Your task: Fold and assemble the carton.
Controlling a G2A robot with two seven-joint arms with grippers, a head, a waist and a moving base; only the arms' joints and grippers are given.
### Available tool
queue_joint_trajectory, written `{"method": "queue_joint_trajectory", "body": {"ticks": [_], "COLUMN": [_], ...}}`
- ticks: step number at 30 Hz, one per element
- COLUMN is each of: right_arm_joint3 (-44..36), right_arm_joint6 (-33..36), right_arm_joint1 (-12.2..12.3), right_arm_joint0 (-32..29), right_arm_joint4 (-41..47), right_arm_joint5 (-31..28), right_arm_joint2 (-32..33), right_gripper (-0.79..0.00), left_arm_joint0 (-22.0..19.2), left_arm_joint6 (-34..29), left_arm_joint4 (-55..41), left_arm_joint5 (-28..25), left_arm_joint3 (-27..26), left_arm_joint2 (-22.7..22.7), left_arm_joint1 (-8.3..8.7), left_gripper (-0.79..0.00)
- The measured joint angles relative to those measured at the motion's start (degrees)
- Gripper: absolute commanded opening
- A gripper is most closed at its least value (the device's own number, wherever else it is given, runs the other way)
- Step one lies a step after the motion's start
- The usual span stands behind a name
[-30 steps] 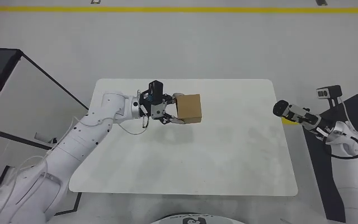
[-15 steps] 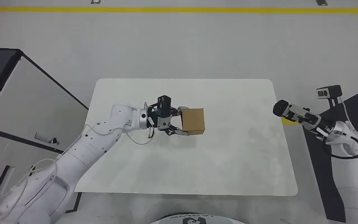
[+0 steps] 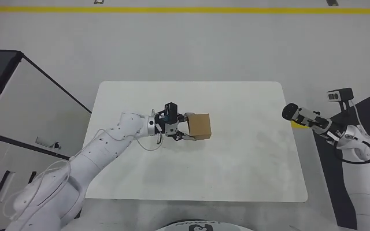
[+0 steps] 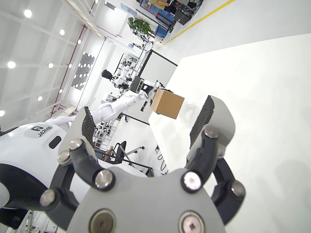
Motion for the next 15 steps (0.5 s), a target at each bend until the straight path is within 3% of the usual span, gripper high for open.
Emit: {"method": "queue_joint_trajectory", "body": {"ticks": [6,15], "right_arm_joint3": [0.0,0.0], "right_arm_joint6": [0.0,0.0], "right_arm_joint1": [0.0,0.0], "right_arm_joint0": [0.0,0.0], "right_arm_joint4": [0.0,0.0], "right_arm_joint5": [0.0,0.0], "right_arm_joint2": [0.0,0.0], "right_gripper": [0.0,0.0], "left_arm_joint0": [2.4,2.85], "left_arm_joint6": [-3.33,-3.55], "left_arm_joint4": [-2.72,-4.88], "left_arm_joint5": [1.34,2.11], "left_arm_joint3": [-0.2,5.01], "left_arm_joint2": [-0.45,2.37], "left_arm_joint1": [-0.35,-3.79], "left_gripper": [-0.785,-0.785]}}
